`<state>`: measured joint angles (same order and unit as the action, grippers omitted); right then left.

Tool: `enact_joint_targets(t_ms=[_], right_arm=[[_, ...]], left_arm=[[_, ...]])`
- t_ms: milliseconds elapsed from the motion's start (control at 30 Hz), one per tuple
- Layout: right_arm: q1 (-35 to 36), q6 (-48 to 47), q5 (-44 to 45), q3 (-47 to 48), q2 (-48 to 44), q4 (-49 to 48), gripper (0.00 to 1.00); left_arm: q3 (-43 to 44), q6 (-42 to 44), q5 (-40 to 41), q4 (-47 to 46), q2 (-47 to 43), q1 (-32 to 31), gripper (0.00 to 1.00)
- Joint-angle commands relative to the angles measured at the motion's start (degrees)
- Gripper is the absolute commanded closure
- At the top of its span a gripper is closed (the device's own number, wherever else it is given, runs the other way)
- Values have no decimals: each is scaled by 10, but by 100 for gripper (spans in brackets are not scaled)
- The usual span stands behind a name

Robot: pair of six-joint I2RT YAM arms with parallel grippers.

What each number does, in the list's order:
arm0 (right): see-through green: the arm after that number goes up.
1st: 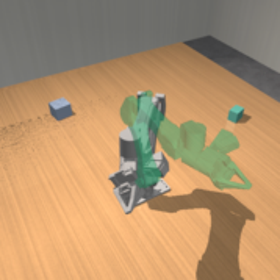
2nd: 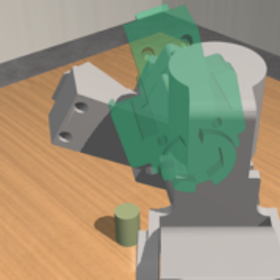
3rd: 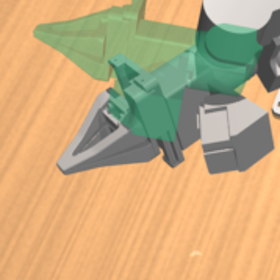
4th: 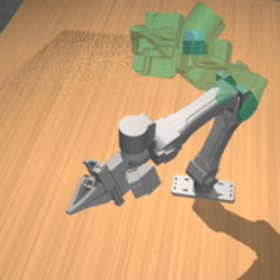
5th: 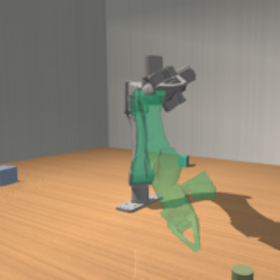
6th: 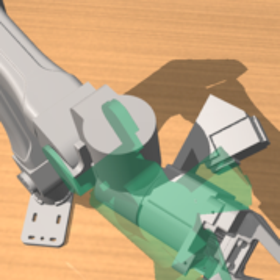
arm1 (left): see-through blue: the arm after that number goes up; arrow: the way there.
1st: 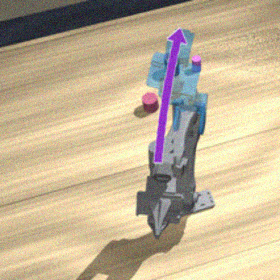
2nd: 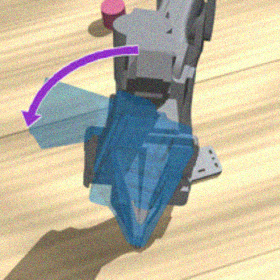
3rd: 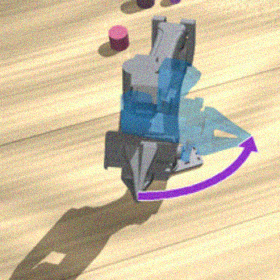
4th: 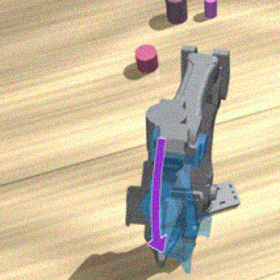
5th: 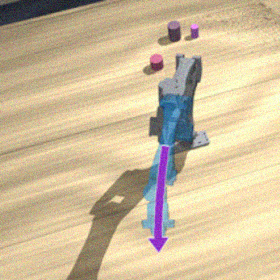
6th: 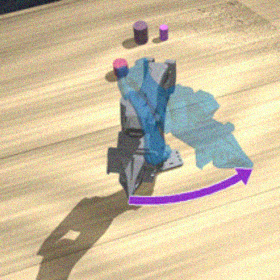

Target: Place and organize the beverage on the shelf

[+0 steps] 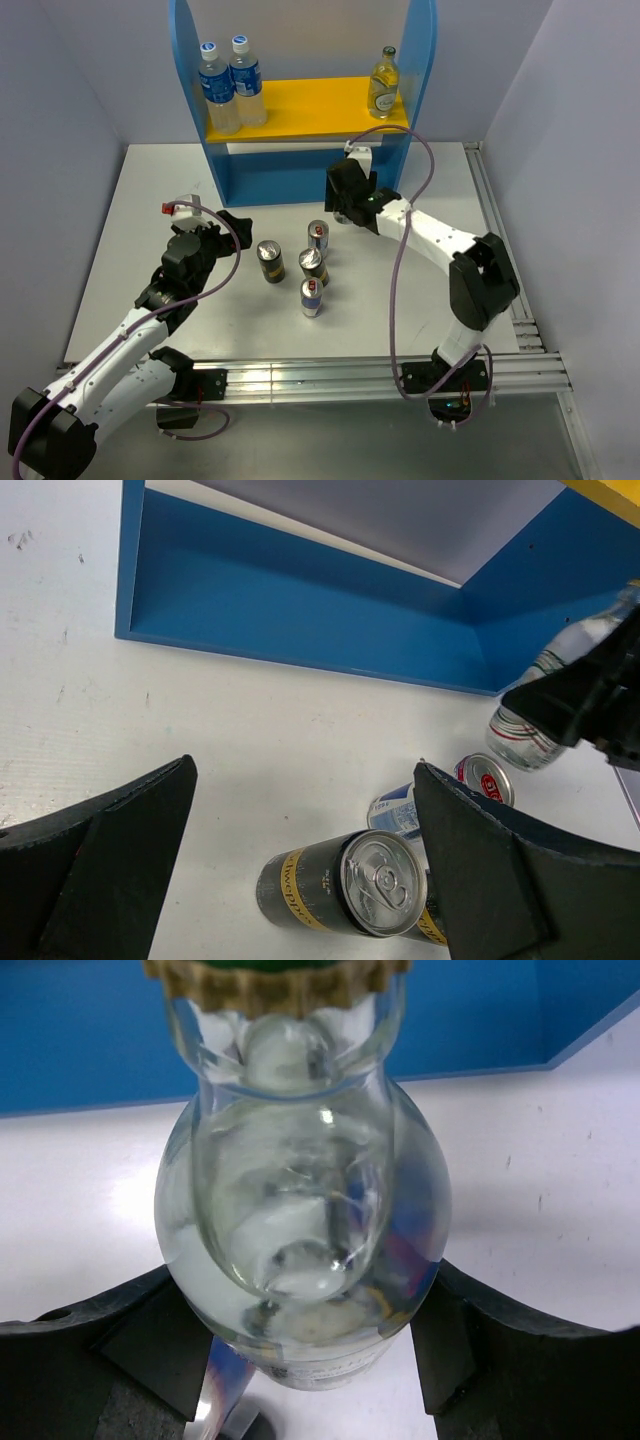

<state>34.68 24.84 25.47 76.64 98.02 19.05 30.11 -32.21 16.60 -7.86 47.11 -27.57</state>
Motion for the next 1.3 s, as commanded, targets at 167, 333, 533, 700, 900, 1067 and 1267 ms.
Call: enact_joint_targets(t_ms=[167,333,533,700,900,1067,1267], right_arm=[[58,-46,106,46,-136,-106,100],[52,-111,126,168,-85,-128,100],[13,-168,119,298,9,-176,100],[-22,-187,114,435,102,-141,100],[-49,-217,119,510,175,-161,100],[-73,-210,109,540,212,-150,100],[-80,-206,97,505,208,-164,100]], left_arm=[[3,0,6,-12,-10,3,3],[2,0,9,-12,-12,4,3],[0,0,12,-14,-18,3,3],[2,-1,10,-16,-5,3,3],[2,-1,10,-19,-1,3,3],[4,-1,9,-20,6,4,3],[5,0,13,-18,10,4,3]])
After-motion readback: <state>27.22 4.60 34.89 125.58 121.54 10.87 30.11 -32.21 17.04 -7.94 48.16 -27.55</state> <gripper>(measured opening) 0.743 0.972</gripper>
